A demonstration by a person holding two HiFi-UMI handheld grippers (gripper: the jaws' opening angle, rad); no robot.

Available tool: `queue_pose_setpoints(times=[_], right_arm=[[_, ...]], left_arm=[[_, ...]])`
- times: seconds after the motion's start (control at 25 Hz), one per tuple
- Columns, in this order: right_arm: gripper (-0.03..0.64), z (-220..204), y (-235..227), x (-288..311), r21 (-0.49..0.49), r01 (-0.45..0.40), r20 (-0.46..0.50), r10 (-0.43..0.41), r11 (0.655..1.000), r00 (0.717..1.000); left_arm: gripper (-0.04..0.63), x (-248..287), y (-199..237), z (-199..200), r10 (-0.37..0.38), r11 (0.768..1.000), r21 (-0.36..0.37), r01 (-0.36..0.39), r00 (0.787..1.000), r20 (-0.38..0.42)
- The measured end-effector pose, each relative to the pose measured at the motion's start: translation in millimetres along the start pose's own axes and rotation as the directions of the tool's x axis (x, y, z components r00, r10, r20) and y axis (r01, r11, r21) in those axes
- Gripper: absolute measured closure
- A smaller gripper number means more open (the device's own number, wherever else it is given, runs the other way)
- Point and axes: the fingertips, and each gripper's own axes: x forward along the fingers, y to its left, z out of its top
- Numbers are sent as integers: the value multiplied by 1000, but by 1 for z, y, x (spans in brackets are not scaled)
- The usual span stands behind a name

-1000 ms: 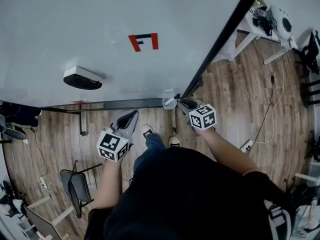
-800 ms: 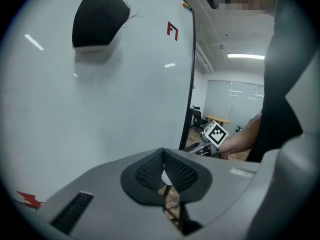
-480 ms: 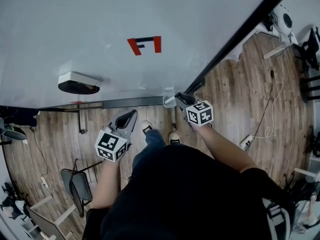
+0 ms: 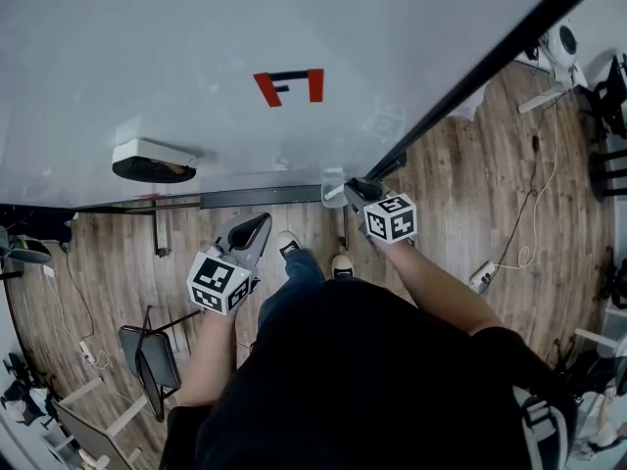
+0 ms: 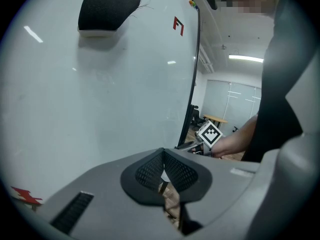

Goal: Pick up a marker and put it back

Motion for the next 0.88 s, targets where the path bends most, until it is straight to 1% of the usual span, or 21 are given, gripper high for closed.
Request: queue_pose_setpoints(times=[0.4,0.88], right_arm=[[552,1,2,-2,-20,-2,8,2,1000,1000],[557,15,13,-13,-100,-12,54,18,995,998]], left_arm=[[584,-1,-5,-3,-3,1000,-7,3,1000,1],[584,-5,-15,0,2,1000,6,-2,1000,15]])
